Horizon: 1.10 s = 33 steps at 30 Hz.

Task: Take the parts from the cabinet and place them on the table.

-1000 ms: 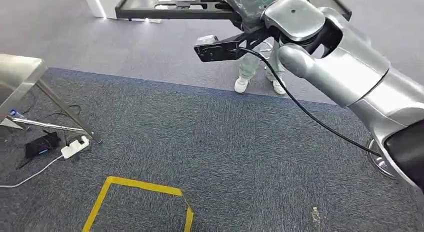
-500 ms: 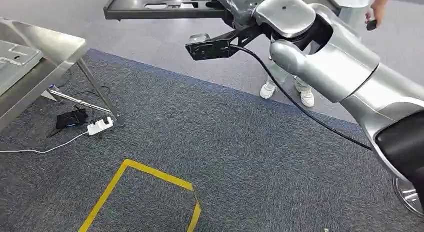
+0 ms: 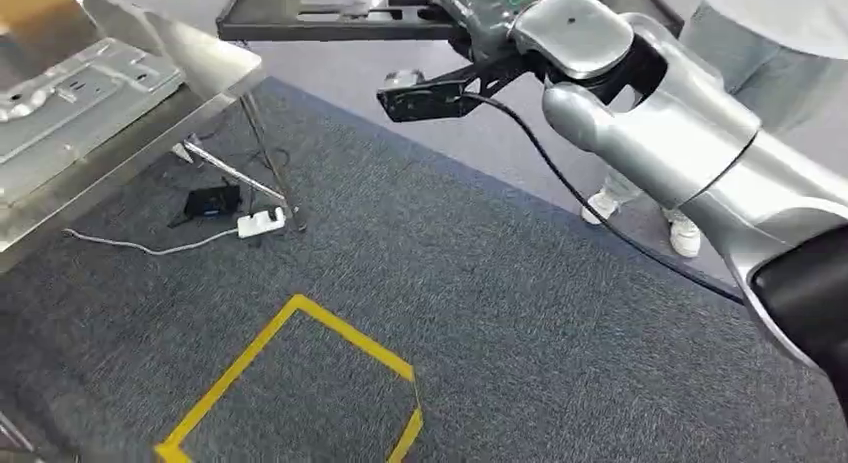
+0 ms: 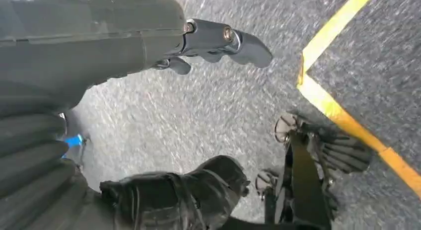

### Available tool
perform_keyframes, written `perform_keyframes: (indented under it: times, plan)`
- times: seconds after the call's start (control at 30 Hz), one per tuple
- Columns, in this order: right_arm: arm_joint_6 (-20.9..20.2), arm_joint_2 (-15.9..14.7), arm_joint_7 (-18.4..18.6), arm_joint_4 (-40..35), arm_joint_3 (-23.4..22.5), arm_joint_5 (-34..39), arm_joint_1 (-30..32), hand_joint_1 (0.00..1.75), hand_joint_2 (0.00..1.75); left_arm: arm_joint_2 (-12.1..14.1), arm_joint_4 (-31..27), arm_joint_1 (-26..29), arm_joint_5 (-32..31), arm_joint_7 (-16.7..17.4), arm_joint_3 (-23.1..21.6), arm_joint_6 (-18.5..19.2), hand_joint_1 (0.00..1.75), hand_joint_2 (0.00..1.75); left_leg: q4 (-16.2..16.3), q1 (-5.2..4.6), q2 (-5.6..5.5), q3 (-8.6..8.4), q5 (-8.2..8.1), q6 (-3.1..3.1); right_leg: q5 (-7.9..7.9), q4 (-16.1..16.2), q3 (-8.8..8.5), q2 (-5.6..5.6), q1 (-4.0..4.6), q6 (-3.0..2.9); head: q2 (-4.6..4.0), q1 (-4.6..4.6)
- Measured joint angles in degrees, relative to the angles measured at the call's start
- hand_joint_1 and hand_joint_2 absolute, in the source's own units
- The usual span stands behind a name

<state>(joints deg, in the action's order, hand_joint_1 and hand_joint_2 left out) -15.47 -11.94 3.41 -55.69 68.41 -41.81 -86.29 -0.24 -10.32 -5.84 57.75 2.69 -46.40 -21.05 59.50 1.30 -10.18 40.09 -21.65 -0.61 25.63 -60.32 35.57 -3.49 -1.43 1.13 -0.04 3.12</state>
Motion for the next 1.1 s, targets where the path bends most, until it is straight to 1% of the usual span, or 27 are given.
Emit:
perform_keyframes:
  times: [0.03,0.07,0.1,0.17,0.2,0.23,0.27,0.3,0.33,0.37,0.4,0.5,0.53,0.57,0.6,0.63,0.67,0.7,0.73,0.77,0.87,0.93,0.97,1.0,1.03,1.07,1.1]
  plan:
    - [0.02,0.18,0.0,0.11,0.0,-0.02,-0.12,1.75,1.75,0.04,0.0,0.22,0.0,0.02,-0.05,-0.04,0.0,1.75,0.26,0.08,1.12,0.28,-0.22,0.06,-0.3,0.52,-0.39,1.13,-0.33,-0.5,0.0,0.0]
    - [0.09,0.46,0.0,0.22,0.0,0.0,-0.16,1.75,1.75,-0.07,0.0,0.35,0.0,-0.04,-0.07,-0.02,0.0,1.75,2.1,-0.64,5.46,0.93,-1.47,-0.15,-0.35,0.87,-0.73,1.71,-0.19,-0.79,0.0,0.64]
    - [0.09,0.57,0.0,0.35,0.0,0.0,-0.41,1.75,1.75,-0.09,0.0,0.11,0.0,-0.07,-0.09,-0.02,0.0,1.75,6.01,-0.5,7.94,2.91,-3.52,-0.41,-0.39,0.97,-0.83,2.65,0.1,-1.21,0.0,0.9]
    - [0.13,0.59,-0.02,0.48,0.0,-0.02,-0.52,1.75,1.75,-0.07,0.0,-0.13,0.0,-0.13,-0.13,-0.02,0.0,1.75,14.13,-0.28,9.45,6.89,-6.79,-0.57,-0.24,0.97,-0.88,4.35,0.65,-1.46,0.0,1.01]
    - [0.13,0.68,-0.02,0.59,0.0,0.0,-0.48,1.75,1.75,-0.07,0.0,-0.19,0.0,-0.13,-0.18,-0.02,0.0,1.75,16.4,-0.25,9.57,8.08,-7.27,-0.55,-0.16,0.97,-0.88,5.26,0.8,-1.54,0.0,0.94]
    - [0.13,0.74,-0.07,0.68,0.0,0.0,-0.42,1.75,1.75,-0.07,0.0,-0.17,0.0,-0.11,-0.2,-0.02,0.0,1.75,16.07,-0.25,9.61,7.9,-6.58,-0.52,-0.09,0.96,-0.9,6.16,0.89,-1.59,0.0,1.01]
    - [0.13,0.77,-0.15,0.74,0.0,0.0,-0.44,1.75,1.75,-0.07,0.0,-0.13,0.07,0.11,-0.2,0.0,0.0,1.75,13.16,-0.26,9.77,6.32,-4.85,-0.47,0.03,0.94,-0.93,7.0,0.97,-1.59,0.0,0.96]
    - [0.13,0.87,-0.2,0.79,0.0,0.0,-0.46,1.75,1.75,-0.09,0.0,-0.04,0.17,0.41,-0.2,0.06,0.0,1.75,8.38,-0.28,10.24,3.54,-2.71,-0.41,0.17,0.93,-1.06,7.75,1.03,-1.45,0.0,0.99]
    - [0.18,0.92,-0.2,0.85,0.0,0.0,-0.51,1.75,1.75,-0.09,0.0,-0.04,0.41,0.81,-0.2,0.2,0.0,1.75,3.19,-0.35,11.79,0.39,-0.82,-0.26,0.34,0.92,-1.26,8.44,1.1,-1.26,0.0,0.99]
    - [0.22,0.94,-0.2,0.88,0.0,0.0,-0.58,1.75,1.75,-0.09,0.0,-0.14,0.5,1.07,-0.2,0.28,0.0,1.75,0.28,-1.04,14.64,-0.76,-1.68,-0.1,0.5,0.92,-1.33,8.94,1.28,-1.04,0.0,0.96]
    - [0.24,0.94,-0.2,0.99,0.0,0.0,-0.65,1.75,1.75,-0.11,0.0,-0.18,0.5,1.29,-0.2,0.37,0.0,1.75,0.03,-1.39,14.14,-1.21,-1.22,0.57,0.69,0.87,-1.3,9.55,1.66,-0.71,0.0,0.83]
    - [0.2,1.27,-0.53,1.14,0.0,0.2,-0.53,1.75,1.75,-0.11,0.0,-0.12,0.42,1.79,-0.22,0.37,0.0,1.75,-0.08,-1.83,11.93,-1.2,-1.47,1.31,1.28,0.96,-1.99,11.16,1.49,0.18,0.0,0.68]
    - [0.26,1.47,-0.55,1.16,0.0,0.28,-0.5,1.75,1.75,-0.13,0.0,-0.09,0.42,1.77,-0.22,0.33,0.0,1.75,-0.58,-1.24,11.26,-1.87,-1.2,1.79,1.73,0.76,-1.77,10.71,1.11,0.75,0.02,0.72]
    - [0.26,1.44,-0.52,1.33,0.0,0.37,-0.56,1.75,1.75,-0.13,0.0,-0.06,0.42,1.73,-0.22,0.26,0.0,1.75,-0.72,-1.29,10.62,-2.05,-1.22,1.91,2.68,-0.8,-1.52,7.46,0.84,0.87,0.0,0.48]
    - [0.33,1.38,-0.52,1.44,0.0,0.39,-0.63,1.75,1.75,-0.13,0.0,-0.1,0.42,1.7,-0.22,0.22,0.0,1.75,-0.7,-1.29,10.33,-2.06,-1.23,2.45,4.25,-3.76,-0.01,5.52,0.86,0.79,0.02,0.26]
    - [0.35,1.31,-0.52,1.55,0.0,0.39,-0.6,1.75,1.75,-0.11,0.0,-0.17,0.42,1.55,-0.22,0.15,0.0,1.75,-0.7,-1.26,9.67,-2.08,-1.23,2.69,6.25,-8.32,2.41,4.33,0.92,0.79,0.0,0.05]
    - [0.33,1.31,-0.59,1.57,0.0,0.42,-0.4,1.75,1.75,-0.11,0.0,-0.27,0.44,1.38,-0.24,0.13,0.0,1.75,-0.69,-1.27,8.84,-2.07,-1.29,2.79,7.96,-12.93,4.91,3.76,0.9,0.92,0.0,0.0]
    - [0.33,1.31,-0.61,1.75,0.0,0.42,-0.08,1.75,1.75,-0.11,0.0,-0.36,0.44,1.23,-0.24,0.09,0.0,1.75,-0.61,-1.28,7.97,-2.08,-1.32,2.82,8.57,-16.03,6.78,3.55,0.89,1.02,0.0,0.07]
    - [0.31,1.29,-0.63,1.88,0.0,0.42,0.13,1.75,1.75,-0.11,0.0,-0.38,0.44,1.09,-0.24,-0.02,0.0,1.75,-0.53,-1.26,7.08,-2.11,-1.34,2.83,7.74,-16.31,7.37,3.55,0.86,1.05,0.0,-0.02]
    - [0.31,1.29,-0.63,1.97,0.0,0.42,0.19,1.75,1.75,-0.11,0.0,-0.32,0.46,0.85,-0.24,-0.04,0.0,1.75,-0.42,-1.2,6.28,-2.12,-1.36,2.81,6.08,-14.5,6.86,3.54,0.76,1.04,0.0,0.0]
    - [0.31,1.29,-0.65,1.97,0.0,0.42,0.19,1.75,1.75,-0.11,0.0,-0.32,0.46,0.81,-0.24,-0.04,0.0,1.75,-0.41,-1.19,6.22,-2.12,-1.36,2.81,5.93,-14.31,6.8,3.53,0.75,1.04,0.0,0.02]
    - [0.31,1.29,-0.66,2.03,0.0,0.42,0.14,1.75,1.75,-0.11,0.0,-0.29,0.46,0.61,-0.24,-0.09,0.0,1.75,-0.2,-1.11,5.3,-2.13,-1.44,2.68,3.31,-10.35,5.15,3.33,0.54,1.01,0.0,0.0]
    - [0.28,1.2,-0.66,2.14,0.0,0.42,-0.06,1.75,1.75,-0.13,0.0,-0.03,0.5,0.33,-0.24,-0.11,0.0,1.75,0.51,-0.79,3.62,-1.82,-1.89,2.0,-0.22,-1.23,1.3,-1.15,-0.35,1.15,0.0,0.0]
    - [0.07,1.14,-0.77,2.32,0.0,0.42,-0.1,1.75,1.75,-0.11,0.0,-0.13,0.48,0.7,-0.26,0.24,0.0,1.75,0.54,-0.26,1.38,-0.77,-1.42,0.82,0.15,-0.38,0.61,-1.29,0.33,0.78,0.0,0.05]
    - [0.0,1.14,-0.74,2.34,0.0,0.42,-0.2,1.75,1.75,-0.11,0.0,-0.05,0.48,1.03,-0.26,0.37,0.0,1.75,0.27,-0.03,0.36,-0.71,-1.09,0.23,0.03,-0.11,0.46,-0.32,0.53,0.33,0.0,-0.17]
    - [0.0,1.23,-0.74,2.32,0.0,0.42,-0.35,1.75,1.75,0.0,0.0,0.04,0.5,1.29,-0.26,0.37,0.0,1.75,0.13,-0.09,-0.65,-0.67,-1.04,0.03,-0.22,0.55,0.0,0.75,-0.16,-0.06,0.0,-0.09]
    - [-0.04,1.25,-0.74,2.36,0.0,0.42,-0.47,1.75,1.75,-0.11,0.0,0.37,0.52,1.64,-0.26,0.39,0.0,1.75,1.02,-0.6,2.58,-0.25,-1.74,-0.05,-0.33,1.06,-0.58,1.68,-0.08,-0.37,0.0,-0.06]
